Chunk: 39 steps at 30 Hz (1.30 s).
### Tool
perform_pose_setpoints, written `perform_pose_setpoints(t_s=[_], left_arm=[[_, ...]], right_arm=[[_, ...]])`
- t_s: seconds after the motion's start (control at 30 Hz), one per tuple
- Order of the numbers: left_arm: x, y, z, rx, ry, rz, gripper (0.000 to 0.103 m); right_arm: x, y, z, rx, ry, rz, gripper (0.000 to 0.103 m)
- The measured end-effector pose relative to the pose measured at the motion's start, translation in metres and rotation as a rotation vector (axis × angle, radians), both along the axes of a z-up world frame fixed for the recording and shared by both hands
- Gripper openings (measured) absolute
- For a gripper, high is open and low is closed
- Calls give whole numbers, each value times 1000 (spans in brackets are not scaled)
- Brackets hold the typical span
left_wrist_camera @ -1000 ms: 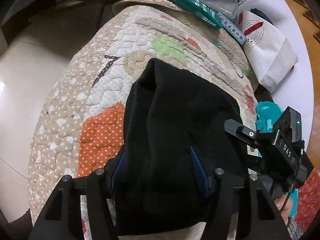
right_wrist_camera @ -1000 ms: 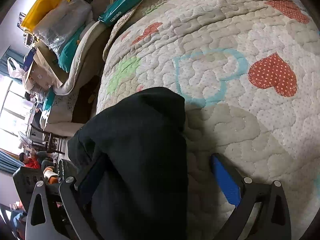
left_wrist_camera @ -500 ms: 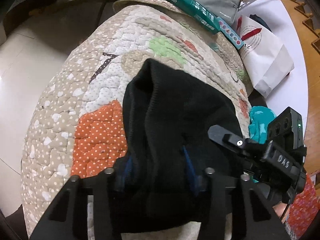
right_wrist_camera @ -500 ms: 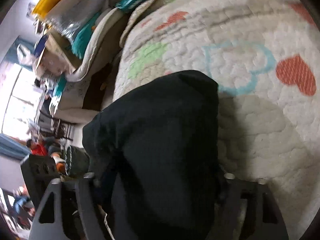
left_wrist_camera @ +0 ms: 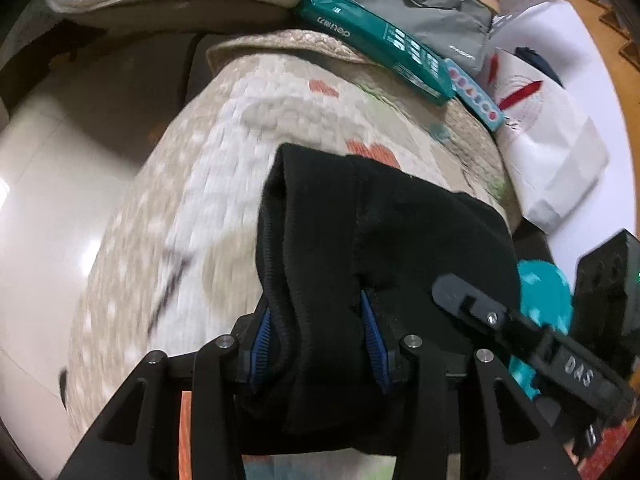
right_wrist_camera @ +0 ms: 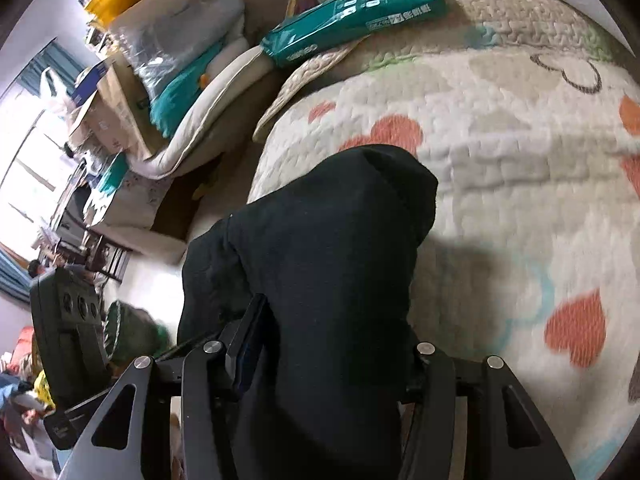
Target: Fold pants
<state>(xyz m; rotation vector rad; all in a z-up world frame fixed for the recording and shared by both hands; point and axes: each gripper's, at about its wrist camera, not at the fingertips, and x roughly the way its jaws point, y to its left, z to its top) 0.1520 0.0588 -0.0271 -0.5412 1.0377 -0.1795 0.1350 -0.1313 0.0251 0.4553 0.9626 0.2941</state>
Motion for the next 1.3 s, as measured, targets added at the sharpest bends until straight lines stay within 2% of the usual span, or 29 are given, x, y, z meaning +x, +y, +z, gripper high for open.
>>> perform_pose_setpoints(t_s=[0.17, 0.2, 0.23, 0.3, 0.47, 0.7, 0.87, 1.0, 1.13, 1.2, 1.3], left_arm=[[46, -3, -10, 64, 18, 1, 43], [50, -4, -13, 83, 21, 1, 46], [52, -4, -15, 94, 20, 2, 49], [52, -3, -18, 113, 19, 4, 62], [38, 4, -9, 97, 20, 5, 64], [-34, 13, 26, 207, -44, 38, 66], [-97, 11, 22, 262, -28, 83, 66], [-147, -6, 19, 310, -29, 99, 67], [-188, -25, 29, 419, -88, 122, 68], [-204, -34, 37, 474, -134, 141, 74], [-220, -47, 50, 548, -189, 150, 76]], right_arm=[[47, -1, -18, -17, 31, -34, 56], [53, -2, -23, -29, 42, -46, 62], [55, -3, -27, -34, 48, -58, 66], [56, -7, -31, -19, 56, -73, 72], [36, -19, -19, 3, 34, -88, 74], [-29, -40, 15, -95, -59, -118, 79], [-101, -34, 13, -151, -76, -120, 80], [-158, -19, -1, -166, -66, -135, 80], [-191, -5, -5, -281, -100, -152, 80], [-198, 0, -3, -359, -125, -164, 81], [-205, -3, -3, -387, -140, -188, 82]])
